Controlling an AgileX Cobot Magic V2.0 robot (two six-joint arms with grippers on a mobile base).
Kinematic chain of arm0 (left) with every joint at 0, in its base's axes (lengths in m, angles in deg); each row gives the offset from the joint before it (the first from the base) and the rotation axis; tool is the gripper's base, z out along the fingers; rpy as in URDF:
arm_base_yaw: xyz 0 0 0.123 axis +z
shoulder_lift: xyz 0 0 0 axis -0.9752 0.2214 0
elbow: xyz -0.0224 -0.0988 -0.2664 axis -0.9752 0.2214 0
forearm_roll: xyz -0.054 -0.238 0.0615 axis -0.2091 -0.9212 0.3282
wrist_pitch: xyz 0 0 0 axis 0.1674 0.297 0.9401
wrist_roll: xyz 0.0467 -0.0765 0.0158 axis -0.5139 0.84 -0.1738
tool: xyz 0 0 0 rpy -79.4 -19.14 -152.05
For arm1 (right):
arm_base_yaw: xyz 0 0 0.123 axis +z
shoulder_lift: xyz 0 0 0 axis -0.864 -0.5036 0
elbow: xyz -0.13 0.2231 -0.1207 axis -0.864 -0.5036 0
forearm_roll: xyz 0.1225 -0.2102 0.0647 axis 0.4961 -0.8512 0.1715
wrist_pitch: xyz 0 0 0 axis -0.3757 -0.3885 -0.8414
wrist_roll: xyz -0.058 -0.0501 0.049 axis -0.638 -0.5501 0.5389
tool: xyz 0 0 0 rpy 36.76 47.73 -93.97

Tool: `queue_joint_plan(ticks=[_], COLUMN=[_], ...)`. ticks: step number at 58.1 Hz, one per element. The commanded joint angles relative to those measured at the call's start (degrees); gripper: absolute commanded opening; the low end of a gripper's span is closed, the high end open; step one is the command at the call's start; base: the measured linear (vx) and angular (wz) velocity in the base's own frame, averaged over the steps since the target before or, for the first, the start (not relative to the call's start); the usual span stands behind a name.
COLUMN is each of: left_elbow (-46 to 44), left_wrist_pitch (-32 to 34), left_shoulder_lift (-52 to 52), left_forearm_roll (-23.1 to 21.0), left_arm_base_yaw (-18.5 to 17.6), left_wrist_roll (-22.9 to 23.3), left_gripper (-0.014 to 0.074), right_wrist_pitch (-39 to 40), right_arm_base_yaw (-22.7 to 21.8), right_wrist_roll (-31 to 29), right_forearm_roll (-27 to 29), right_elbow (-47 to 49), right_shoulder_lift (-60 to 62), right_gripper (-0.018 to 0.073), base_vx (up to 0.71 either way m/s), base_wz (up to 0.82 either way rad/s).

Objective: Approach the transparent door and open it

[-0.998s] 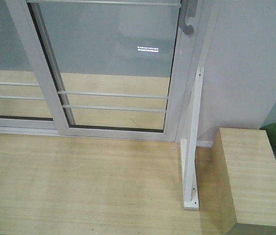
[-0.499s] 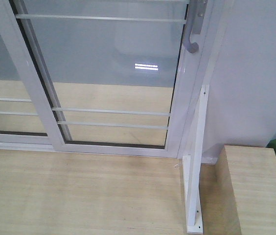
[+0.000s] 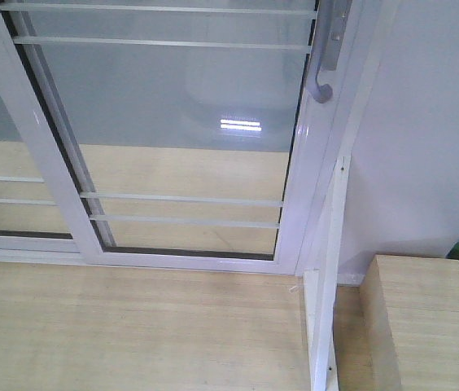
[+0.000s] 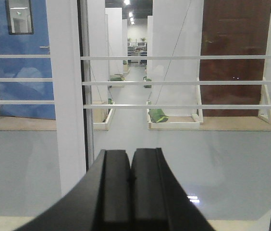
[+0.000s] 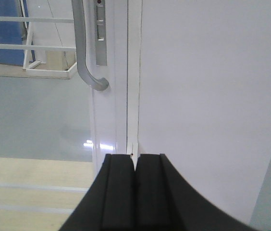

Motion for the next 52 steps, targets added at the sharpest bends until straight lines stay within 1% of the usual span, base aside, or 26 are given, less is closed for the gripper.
queue_joint_plan(ticks=[1, 52], left_elbow=[1.78, 1.78], left_wrist_pitch=[4.82, 4.82], left_shoulder_lift=[0.51, 0.51], left_forearm_roll=[-0.15, -0.15], left_arm_base_yaw=[-0.52, -0.52], left_wrist_roll=[0.46, 0.46], left_gripper=[-0.0006, -0.0006], right_wrist_pitch=[4.7, 4.94], right_arm_base_yaw=[-0.1, -0.1], right_wrist_roll=[-0.21, -0.21], right_forearm_roll=[-0.08, -0.08], right_elbow=[-0.78, -0.78], right_shoulder_lift=[0.77, 0.77], right_gripper=[-0.0008, -0.0008], base_vx=[0.06, 0.05], base_wz=[-0.02, -0.01])
